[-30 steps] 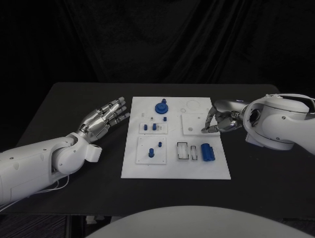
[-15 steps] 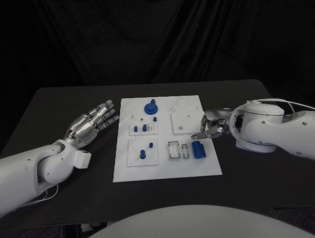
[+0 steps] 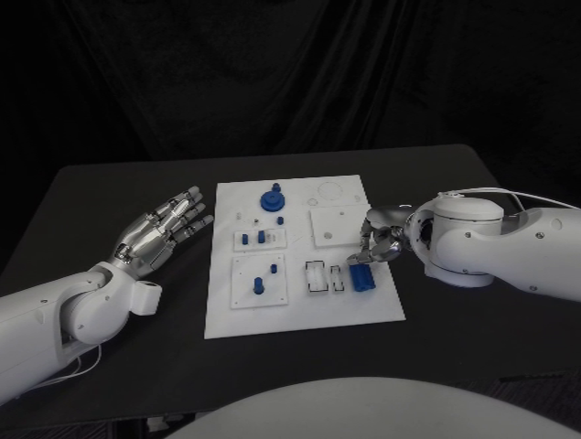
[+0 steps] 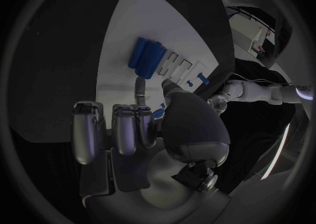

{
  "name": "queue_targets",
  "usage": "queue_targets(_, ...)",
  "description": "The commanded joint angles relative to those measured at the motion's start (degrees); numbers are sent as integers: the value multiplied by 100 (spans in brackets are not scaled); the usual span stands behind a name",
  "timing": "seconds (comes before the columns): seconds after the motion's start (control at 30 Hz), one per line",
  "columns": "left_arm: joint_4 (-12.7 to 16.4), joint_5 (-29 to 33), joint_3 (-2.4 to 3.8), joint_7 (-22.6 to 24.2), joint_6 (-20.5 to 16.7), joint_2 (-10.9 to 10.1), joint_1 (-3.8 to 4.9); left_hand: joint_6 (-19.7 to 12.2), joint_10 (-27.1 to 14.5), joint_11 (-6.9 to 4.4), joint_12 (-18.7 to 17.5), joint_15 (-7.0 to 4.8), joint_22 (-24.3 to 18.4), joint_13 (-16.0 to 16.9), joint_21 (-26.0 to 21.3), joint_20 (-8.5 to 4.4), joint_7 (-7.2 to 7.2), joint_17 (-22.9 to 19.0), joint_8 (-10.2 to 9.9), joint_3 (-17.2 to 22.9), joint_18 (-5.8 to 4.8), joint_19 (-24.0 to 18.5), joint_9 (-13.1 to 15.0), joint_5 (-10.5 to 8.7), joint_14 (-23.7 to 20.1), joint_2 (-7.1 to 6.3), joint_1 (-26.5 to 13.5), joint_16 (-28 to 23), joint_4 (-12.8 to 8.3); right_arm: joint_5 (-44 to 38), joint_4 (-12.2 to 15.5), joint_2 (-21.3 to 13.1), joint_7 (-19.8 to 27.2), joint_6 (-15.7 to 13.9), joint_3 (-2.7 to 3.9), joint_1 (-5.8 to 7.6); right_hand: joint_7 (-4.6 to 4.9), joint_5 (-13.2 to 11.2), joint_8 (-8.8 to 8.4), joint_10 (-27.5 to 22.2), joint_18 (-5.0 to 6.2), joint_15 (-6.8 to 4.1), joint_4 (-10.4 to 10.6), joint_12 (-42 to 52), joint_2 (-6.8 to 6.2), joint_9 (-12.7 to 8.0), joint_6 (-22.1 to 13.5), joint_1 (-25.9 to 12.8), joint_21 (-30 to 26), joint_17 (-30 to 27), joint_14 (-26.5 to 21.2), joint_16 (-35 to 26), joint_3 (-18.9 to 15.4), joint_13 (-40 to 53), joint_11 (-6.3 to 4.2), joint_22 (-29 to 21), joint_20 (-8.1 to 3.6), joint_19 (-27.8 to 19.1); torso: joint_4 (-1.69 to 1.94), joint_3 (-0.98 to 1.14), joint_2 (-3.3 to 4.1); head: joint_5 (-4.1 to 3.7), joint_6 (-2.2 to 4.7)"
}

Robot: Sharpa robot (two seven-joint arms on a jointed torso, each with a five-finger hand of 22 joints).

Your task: Assemble the parts on the task board

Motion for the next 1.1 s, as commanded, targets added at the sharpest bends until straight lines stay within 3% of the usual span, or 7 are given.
queue_targets(0.03, 11, 30, 6, 565, 26, 2, -7, 7, -20, -14, -17, -1, -5, -1, 10, 8, 19, -2, -5, 32, 102, -17, 1, 17, -23, -12, -7, 24, 8, -159, -6, 16, -130, 54, 1, -51, 14, 23, -29, 605, -104, -24, -10, 14, -6, 5, 36, 65, 40, 1424, 583, -2, 38, 1507, -49, 1413, -34, 488, -6, -3, 0, 2, -1)
queue_targets(0.2, 5, 30, 6, 557, 33, 5, -7, 7, -20, -14, -17, -1, -5, -1, 10, 8, 19, -2, -5, 32, 102, -17, 1, 17, -23, -12, -7, 24, 8, -448, 7, 26, -159, 52, 1, -107, 16, -20, -64, 605, -110, -23, 14, 14, -44, 6, 74, 46, 67, 1413, 581, -9, 14, 1507, -46, 1421, -34, 495, 14, 0, -2, -14, -1)
queue_targets(0.6, -21, 30, 6, 539, 48, 17, -12, 1, -21, -25, -17, -1, -5, -1, 10, 9, 32, -1, -6, 41, 102, -16, 1, 23, -22, -12, -2, 25, 3, -813, 78, 30, -272, 81, 1, -170, -60, -308, -134, 605, -115, -64, 103, 14, -203, 127, 346, -333, 106, 1311, 562, -71, -41, 1507, -113, 1428, -61, 497, 7, 0, -1, -2, -1)
queue_targets(0.8, -26, 30, 6, 527, 53, 19, -14, -5, -24, -33, -21, 0, -6, -3, 10, 10, 43, -2, -7, 50, 103, -16, 0, 26, -24, -12, 2, 24, -2, -833, 90, 34, -331, 158, 1, -208, -74, -462, -244, 605, -111, -81, 110, 14, -235, 176, 418, -577, 93, 1270, 554, -95, 3, 1507, -128, 1422, -78, 488, 7, 5, -13, 9, -1)
queue_targets(1.1, -28, 30, 6, 510, 69, 17, -17, -5, -24, -33, -21, 0, -6, -3, 10, 10, 43, -2, -7, 50, 103, -16, 0, 26, -24, -12, 2, 24, -2, -840, 62, 63, -385, 240, 1, -336, -26, -603, -556, 605, -101, -75, 109, 14, -255, 125, 413, -852, 64, 1191, 539, -139, 75, 1507, -87, 1409, -77, 468, 8, 3, -17, 36, -1)
